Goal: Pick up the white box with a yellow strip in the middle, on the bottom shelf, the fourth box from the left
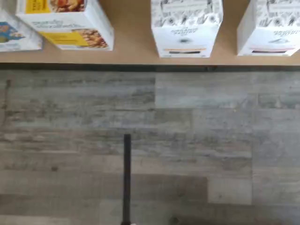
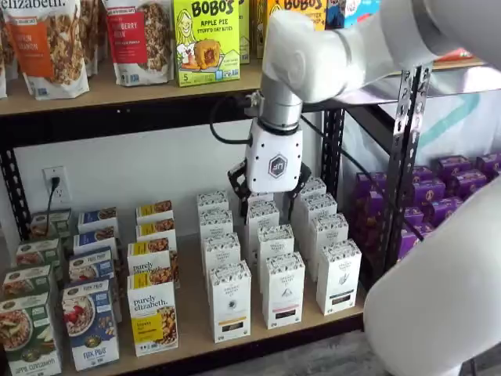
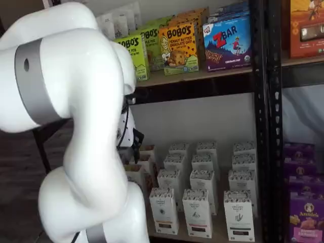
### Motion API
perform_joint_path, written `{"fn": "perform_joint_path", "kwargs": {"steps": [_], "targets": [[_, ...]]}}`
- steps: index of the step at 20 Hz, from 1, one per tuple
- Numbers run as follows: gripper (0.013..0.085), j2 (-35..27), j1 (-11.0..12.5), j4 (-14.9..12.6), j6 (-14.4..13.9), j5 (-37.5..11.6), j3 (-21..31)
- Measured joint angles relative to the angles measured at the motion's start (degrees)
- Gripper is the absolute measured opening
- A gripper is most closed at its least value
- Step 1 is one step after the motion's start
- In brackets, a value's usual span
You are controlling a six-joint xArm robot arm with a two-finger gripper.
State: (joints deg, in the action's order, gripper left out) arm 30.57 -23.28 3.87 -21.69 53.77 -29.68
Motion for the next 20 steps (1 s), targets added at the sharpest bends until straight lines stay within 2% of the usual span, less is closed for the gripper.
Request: {"fn": "perform_joint_path", "kwargs": {"steps": [2, 6, 15, 18, 20], "targets": [[0.0850, -3.1, 0.3, -1.2, -0.3, -2.8, -0.6], [0.0850, -9.1, 1.7, -1.5, 1.3, -9.0, -1.5], [0.0850, -22.5, 3.7, -3.3, 2.1, -18.6, -3.6], [0.0850, -26.8, 4.0, -2.6, 3.1, -22.9, -3.9], [0.0850, -29.7, 3.9, -0.8, 4.7, -25.3, -4.3]]}}
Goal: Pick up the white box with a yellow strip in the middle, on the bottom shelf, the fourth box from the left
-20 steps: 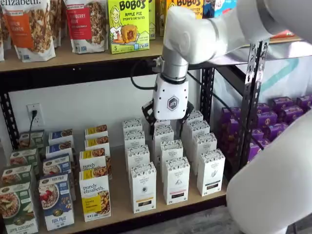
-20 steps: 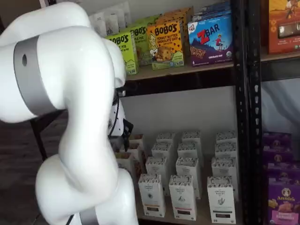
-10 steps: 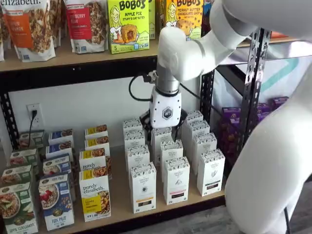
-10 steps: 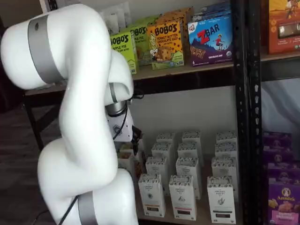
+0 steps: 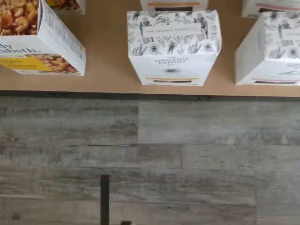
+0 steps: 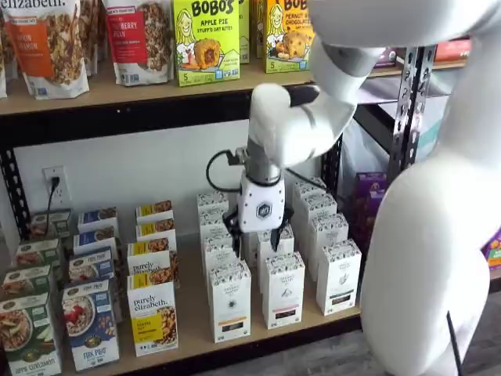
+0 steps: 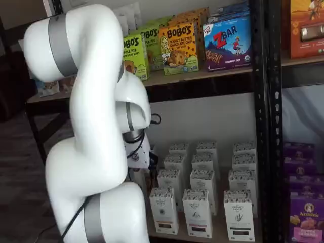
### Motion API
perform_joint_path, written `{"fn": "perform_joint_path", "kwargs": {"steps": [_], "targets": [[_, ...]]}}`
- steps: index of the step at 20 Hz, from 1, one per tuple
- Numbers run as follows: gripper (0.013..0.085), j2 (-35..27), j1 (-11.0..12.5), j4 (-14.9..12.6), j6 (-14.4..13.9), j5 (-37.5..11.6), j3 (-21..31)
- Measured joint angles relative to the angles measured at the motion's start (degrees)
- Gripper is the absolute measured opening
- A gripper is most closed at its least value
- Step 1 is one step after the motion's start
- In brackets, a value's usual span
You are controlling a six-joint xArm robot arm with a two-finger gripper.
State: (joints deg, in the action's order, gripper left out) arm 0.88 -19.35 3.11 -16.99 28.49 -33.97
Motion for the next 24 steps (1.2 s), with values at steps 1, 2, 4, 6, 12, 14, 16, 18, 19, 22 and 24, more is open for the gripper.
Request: {"fn": "perform_joint_path", "kwargs": {"steps": [1, 2, 4, 6, 12, 14, 16, 18, 19, 22, 24], "targets": [[0.0850, -1.8, -0.2, 2.1, 1.7, -1.6, -0.3], [0.0850, -3.3, -0.4, 4.6, 3.9, -3.1, -0.4], [0.0850, -6.2, -1.0, 8.8, 7.4, -5.8, -1.0], [0.0850, -8.7, -1.2, 7.5, 6.0, -6.5, -2.1], [0.0850, -16.5, -1.1, 0.9, 0.0, -8.3, -6.7], [0.0850, -19.3, -0.7, -2.3, -2.6, -9.0, -8.9], [0.0850, -21.8, -0.3, -3.6, -3.4, -10.0, -11.0], [0.0850, -23.9, 0.2, -4.7, -3.9, -11.0, -12.8], [0.0850, -24.8, 0.4, -5.0, -4.0, -11.4, -13.5], [0.0850, -28.0, 1.2, -4.4, -2.6, -11.8, -16.5], [0.0850, -29.9, 1.8, -3.5, -1.2, -11.8, -18.5]]}}
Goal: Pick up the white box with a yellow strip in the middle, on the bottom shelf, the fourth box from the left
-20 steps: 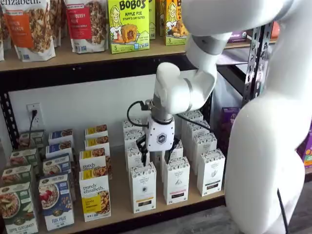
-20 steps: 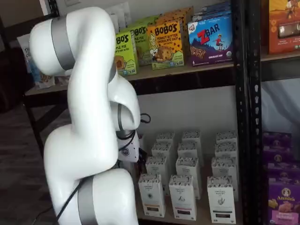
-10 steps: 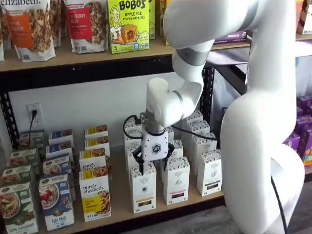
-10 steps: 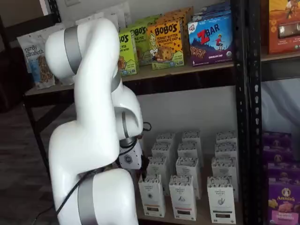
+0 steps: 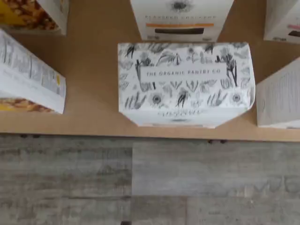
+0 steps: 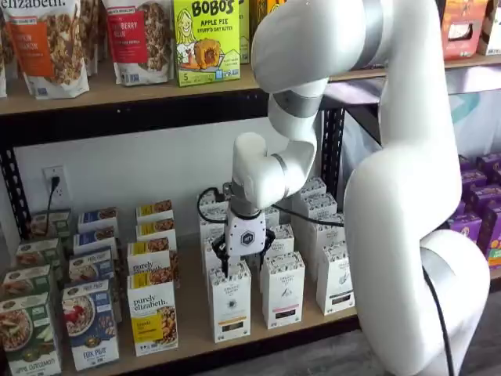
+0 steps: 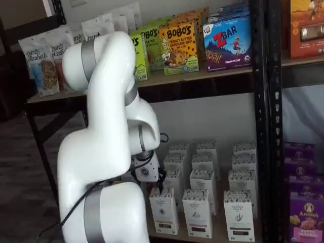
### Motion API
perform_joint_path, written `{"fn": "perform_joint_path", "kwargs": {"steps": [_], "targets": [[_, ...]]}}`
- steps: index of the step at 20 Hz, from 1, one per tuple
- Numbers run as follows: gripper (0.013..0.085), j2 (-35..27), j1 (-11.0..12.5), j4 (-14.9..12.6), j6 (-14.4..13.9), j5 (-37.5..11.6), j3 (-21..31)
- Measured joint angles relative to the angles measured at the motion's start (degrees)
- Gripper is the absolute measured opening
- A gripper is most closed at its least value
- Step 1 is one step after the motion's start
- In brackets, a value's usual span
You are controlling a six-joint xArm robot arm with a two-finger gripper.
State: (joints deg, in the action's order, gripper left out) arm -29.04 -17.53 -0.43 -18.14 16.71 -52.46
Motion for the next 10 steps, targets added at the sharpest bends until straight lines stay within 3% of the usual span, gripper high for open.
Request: {"fn": "perform_joint_path", "kwargs": {"steps": [7, 10], "targets": [[0.0850, -7.3, 2.0, 3.5, 5.4, 0.4, -7.9], [0.0850, -10.1, 2.7, 3.9, 6.3, 1.2, -11.6]]}}
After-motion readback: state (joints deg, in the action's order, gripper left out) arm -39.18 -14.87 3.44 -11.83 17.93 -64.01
